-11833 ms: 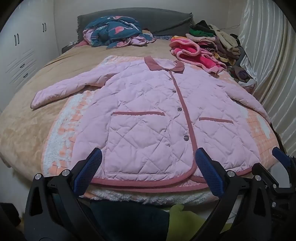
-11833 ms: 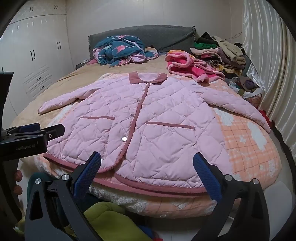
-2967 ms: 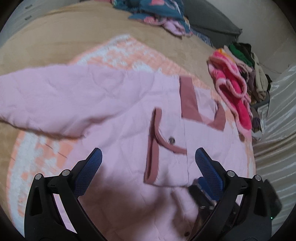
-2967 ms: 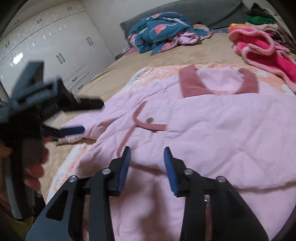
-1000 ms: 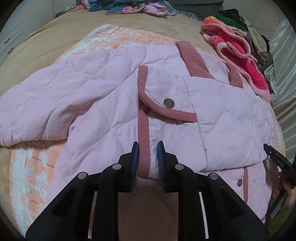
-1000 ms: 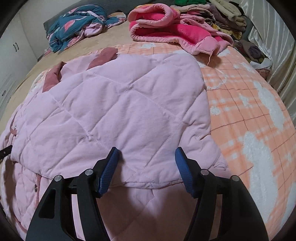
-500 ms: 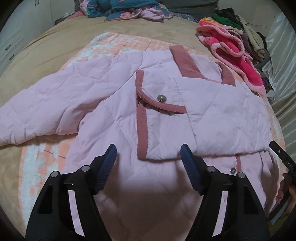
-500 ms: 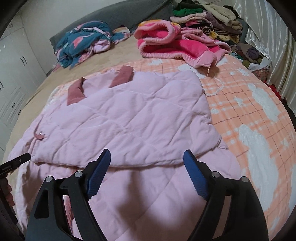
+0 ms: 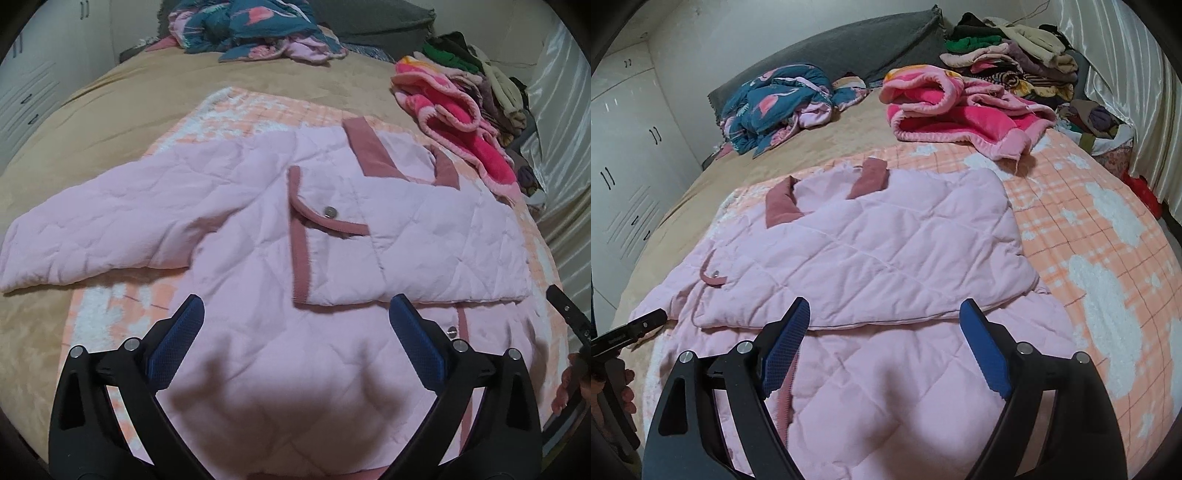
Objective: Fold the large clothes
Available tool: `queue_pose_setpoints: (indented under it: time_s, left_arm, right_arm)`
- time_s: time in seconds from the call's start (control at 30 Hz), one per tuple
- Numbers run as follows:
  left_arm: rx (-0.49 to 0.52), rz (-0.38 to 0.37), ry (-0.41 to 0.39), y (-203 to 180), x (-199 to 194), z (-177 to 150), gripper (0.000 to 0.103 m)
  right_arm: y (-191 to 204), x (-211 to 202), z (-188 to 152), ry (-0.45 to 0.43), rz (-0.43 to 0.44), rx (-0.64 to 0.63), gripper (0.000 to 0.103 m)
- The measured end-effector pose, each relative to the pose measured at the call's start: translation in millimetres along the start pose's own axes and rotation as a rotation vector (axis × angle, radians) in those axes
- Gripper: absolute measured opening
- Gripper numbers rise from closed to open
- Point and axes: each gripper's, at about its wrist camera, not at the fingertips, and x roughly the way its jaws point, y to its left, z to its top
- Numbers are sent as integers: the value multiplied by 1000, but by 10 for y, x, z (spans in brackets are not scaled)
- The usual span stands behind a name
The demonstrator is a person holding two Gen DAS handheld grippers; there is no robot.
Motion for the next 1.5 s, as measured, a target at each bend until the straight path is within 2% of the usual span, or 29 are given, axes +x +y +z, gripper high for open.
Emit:
queue_pose_setpoints:
  time_s: [0.1,0.67,1.23,1.5]
  left_arm:
    - [-22,0,-7,121,-50,-11,94]
    - [-105,71,-43,821,-234,-174,94]
    - [-216,132,-35,1499,-208,-279,94]
    - [-283,164,-36,1860,-179,-334,94]
  right_arm:
    - [104,-42,-1,-14,17,-3,94]
    - [1019,8,9,-13,126,-134,96]
    - [2028,295,-22,17,225,-306,97]
    - [2432,504,-132,66,247,-392,97]
